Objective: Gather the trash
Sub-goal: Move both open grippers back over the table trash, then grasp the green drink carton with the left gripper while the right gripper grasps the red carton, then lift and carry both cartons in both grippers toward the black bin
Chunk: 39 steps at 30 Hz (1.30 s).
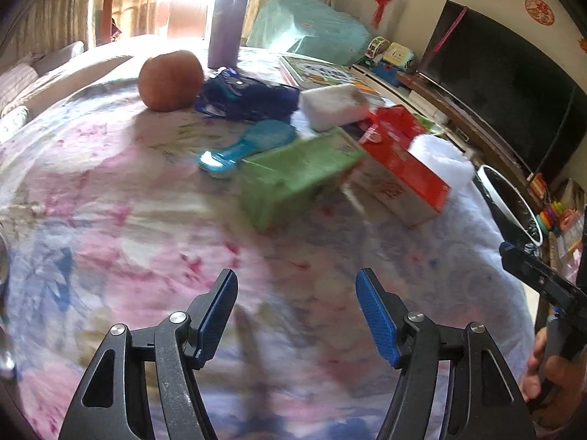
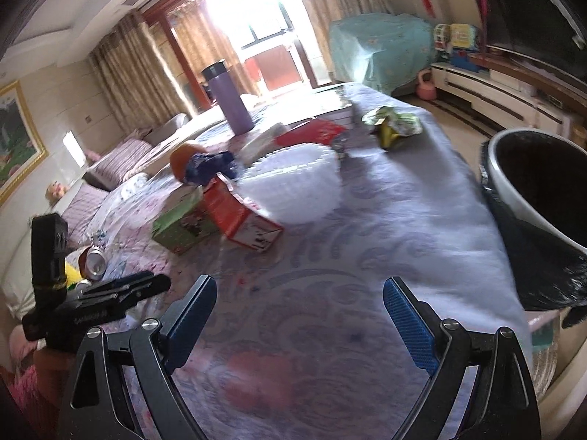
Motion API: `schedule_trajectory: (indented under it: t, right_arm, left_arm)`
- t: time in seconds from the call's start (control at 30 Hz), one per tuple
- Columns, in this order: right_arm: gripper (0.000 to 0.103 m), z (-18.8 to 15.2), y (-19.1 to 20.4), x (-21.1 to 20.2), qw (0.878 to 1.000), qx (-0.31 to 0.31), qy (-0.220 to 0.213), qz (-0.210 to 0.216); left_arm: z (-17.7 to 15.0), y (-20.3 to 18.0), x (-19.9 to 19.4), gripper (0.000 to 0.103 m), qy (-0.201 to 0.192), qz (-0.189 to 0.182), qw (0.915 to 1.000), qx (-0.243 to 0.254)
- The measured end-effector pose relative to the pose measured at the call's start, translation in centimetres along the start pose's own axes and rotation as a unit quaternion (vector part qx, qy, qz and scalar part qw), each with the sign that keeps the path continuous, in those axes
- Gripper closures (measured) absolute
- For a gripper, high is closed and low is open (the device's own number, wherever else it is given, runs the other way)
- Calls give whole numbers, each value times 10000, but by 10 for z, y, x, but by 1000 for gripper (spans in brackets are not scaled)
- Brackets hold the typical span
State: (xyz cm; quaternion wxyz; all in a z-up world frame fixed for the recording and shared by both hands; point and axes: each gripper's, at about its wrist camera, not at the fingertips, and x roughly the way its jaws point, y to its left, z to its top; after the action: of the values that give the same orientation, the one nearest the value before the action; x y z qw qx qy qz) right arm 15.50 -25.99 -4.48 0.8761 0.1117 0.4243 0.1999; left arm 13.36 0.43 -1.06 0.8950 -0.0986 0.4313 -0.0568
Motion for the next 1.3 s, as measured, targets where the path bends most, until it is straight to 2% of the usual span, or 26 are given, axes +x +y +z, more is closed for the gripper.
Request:
schedule_trajectory:
  t: [0.27,0.43,0.7,0.87,0.93,1.03,1.1,1.2,1.3]
  right_arm:
    - [11,9,30,22,9982,-587,36,101]
    - [28,17,41,45,9956,-894,216,172]
    - [32,29,48,69,9911,-1280,317,202]
    - [46,34,48,78,9899,-1352,381,199]
    - [50,36,48,80,9899,-1344,387,226]
    - [54,37,49,82,9904,-1301,377,271]
    - [59,36,50,82,9904,-1301,385,245]
    - [64,33,49,78,9911,-1252,387,249]
    - [65,29,47,68,9926,-1131,387,202]
  left_arm:
    - [25,9,21,34,132,11,9990,421]
    - [43,13,41,34,210,-31,9964,820]
    - [62,13,64,34,168,-335,9893,1413]
    - [65,10,76,36,195,-565,9858,1572]
    - [65,7,78,38,207,-601,9846,1631]
    - [63,2,81,48,234,-596,9827,1736]
    - [62,-1,83,64,283,-638,9819,1761]
    - [59,-2,82,69,326,-680,9828,1686]
    - [55,-3,76,70,365,-707,9846,1558]
